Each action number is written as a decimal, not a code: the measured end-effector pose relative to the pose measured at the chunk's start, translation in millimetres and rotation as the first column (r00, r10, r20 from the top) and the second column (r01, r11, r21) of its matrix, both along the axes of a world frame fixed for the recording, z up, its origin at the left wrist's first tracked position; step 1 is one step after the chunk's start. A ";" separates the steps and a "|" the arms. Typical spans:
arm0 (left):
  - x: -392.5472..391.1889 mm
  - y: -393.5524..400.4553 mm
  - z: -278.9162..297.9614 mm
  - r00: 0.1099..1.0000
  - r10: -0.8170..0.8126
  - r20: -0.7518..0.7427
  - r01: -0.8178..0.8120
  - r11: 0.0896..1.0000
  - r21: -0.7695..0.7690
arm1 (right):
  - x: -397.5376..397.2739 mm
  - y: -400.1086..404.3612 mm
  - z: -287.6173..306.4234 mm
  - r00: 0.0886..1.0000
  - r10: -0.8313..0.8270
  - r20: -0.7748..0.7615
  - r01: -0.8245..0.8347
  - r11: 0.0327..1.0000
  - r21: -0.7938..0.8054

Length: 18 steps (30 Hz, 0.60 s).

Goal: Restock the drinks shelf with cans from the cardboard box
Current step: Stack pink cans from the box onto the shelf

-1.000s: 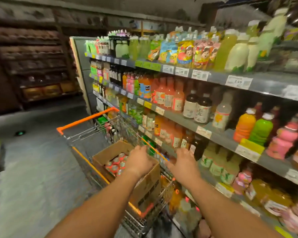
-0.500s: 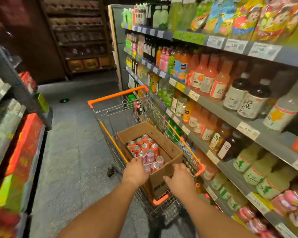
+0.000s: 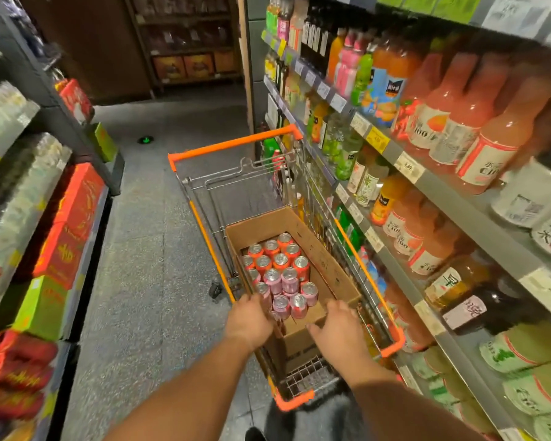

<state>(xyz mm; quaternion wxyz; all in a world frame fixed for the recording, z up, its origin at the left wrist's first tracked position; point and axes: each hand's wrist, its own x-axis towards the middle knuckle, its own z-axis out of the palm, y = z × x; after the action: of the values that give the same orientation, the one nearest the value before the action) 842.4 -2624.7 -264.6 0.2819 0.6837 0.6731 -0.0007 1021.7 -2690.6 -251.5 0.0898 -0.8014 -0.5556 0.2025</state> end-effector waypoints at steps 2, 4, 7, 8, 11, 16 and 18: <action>1.5 21.0 -14.5 0.999 -0.031 -0.024 0.031 0.999 -0.011 | -0.7 17.9 -10.5 1.000 0.011 -0.020 -0.011 1.000 -0.022; 5.1 40.6 -23.6 0.998 -0.051 -0.036 0.050 0.998 -0.027 | 0.6 41.0 -22.9 0.999 0.020 -0.035 -0.021 1.000 -0.016; 11.9 66.9 -33.5 0.995 -0.071 -0.077 0.066 0.996 -0.061 | 4.8 76.6 -39.2 0.998 0.031 -0.046 -0.032 0.999 -0.032; 14.7 75.4 -36.8 0.993 -0.088 -0.085 0.082 0.994 -0.065 | 6.2 87.4 -47.0 0.992 0.060 -0.111 -0.066 0.996 -0.056; 25.2 100.0 -55.3 0.989 -0.104 -0.105 0.094 0.991 -0.093 | 11.1 118.5 -70.3 0.983 0.131 -0.130 -0.156 0.966 -0.206; 51.3 145.0 -105.9 0.991 -0.048 -0.124 0.025 0.983 -0.184 | 23.1 186.1 -115.7 0.982 0.154 -0.112 -0.171 0.971 -0.166; 63.8 159.8 -126.2 0.992 -0.023 -0.123 -0.007 0.971 -0.240 | 27.0 206.8 -143.8 0.978 0.176 -0.113 -0.196 0.960 -0.202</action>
<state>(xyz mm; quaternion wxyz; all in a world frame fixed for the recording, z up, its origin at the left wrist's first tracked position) 906.2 -2464.9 -390.8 0.3198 0.6461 0.6816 -0.1257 1048.7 -2483.8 -395.3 0.0106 -0.7402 -0.5988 0.3057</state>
